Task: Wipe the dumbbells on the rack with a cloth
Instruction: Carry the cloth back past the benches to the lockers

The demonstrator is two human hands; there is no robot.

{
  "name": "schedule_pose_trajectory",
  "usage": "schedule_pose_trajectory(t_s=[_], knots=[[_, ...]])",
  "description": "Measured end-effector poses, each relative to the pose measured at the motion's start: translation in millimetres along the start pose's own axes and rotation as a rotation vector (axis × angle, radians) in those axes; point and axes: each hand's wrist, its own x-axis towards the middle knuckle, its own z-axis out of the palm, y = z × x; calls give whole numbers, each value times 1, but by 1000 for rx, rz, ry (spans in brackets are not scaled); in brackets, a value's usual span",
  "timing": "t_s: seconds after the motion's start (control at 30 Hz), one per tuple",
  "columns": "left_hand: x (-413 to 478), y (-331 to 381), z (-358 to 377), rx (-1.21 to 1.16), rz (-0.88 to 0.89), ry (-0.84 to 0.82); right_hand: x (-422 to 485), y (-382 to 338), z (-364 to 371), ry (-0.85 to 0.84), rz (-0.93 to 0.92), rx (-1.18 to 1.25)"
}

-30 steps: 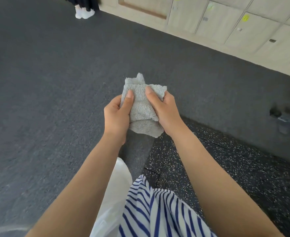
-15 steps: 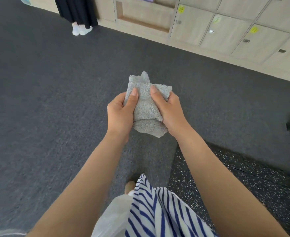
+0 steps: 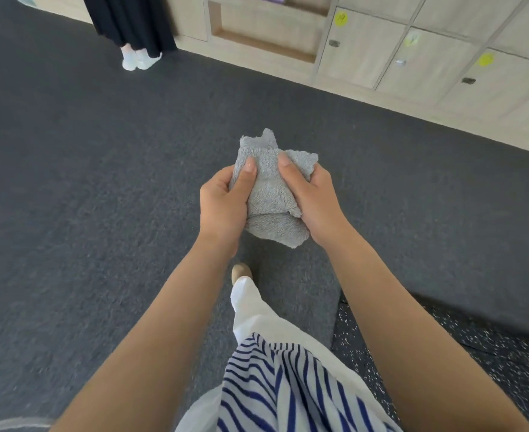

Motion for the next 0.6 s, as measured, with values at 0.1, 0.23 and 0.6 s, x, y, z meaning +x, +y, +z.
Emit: schedule_pose_trajectory(t_s=[0.1, 0.23, 0.6], knots=[[61, 8, 5, 22, -6, 15, 64, -3, 10, -18, -5, 16], [148, 32, 17, 17, -15, 8, 152, -24, 19, -7, -14, 32], [326, 77, 40, -24, -24, -15, 327, -70, 41, 33, -36, 42]])
